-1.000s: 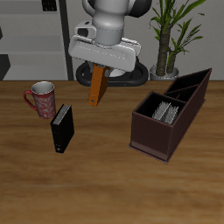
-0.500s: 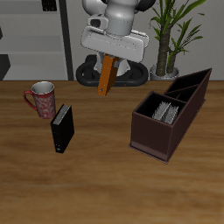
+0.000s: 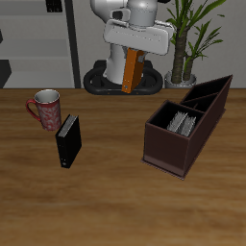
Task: Place the left striped book into the left desk caddy's right compartment and place the right striped book into the left desk caddy's right compartment and place the orange book into the left desk caddy's left compartment
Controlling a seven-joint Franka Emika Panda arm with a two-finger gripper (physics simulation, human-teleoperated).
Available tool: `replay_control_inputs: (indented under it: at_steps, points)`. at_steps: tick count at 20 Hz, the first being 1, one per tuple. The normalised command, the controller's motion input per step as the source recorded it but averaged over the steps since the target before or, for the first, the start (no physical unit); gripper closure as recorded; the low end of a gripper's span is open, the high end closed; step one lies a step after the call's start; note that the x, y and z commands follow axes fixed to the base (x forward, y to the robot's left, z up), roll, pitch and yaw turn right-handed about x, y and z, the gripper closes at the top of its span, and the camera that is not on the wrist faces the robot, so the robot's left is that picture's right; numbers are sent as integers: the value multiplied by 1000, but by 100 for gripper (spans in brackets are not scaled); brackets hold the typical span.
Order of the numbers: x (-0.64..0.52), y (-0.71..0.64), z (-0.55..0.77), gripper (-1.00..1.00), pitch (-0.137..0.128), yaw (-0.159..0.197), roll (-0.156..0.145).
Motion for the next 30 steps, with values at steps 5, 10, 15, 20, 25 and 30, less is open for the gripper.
replay_control_inputs:
  at_steps: [5,10,15,20,25,30]
  points:
    - [-380,120,-41,100,-3,-68,19]
    - [-371,196,-71,100,-11,25,-7]
    - [-404,156,-44,100,-6,-59,-4]
    - [-372,347,48,100,-17,-72,-39]
    - [-198,425,-42,100,10,-7,33]
    - [-241,302,61,100,-30,-36,-2]
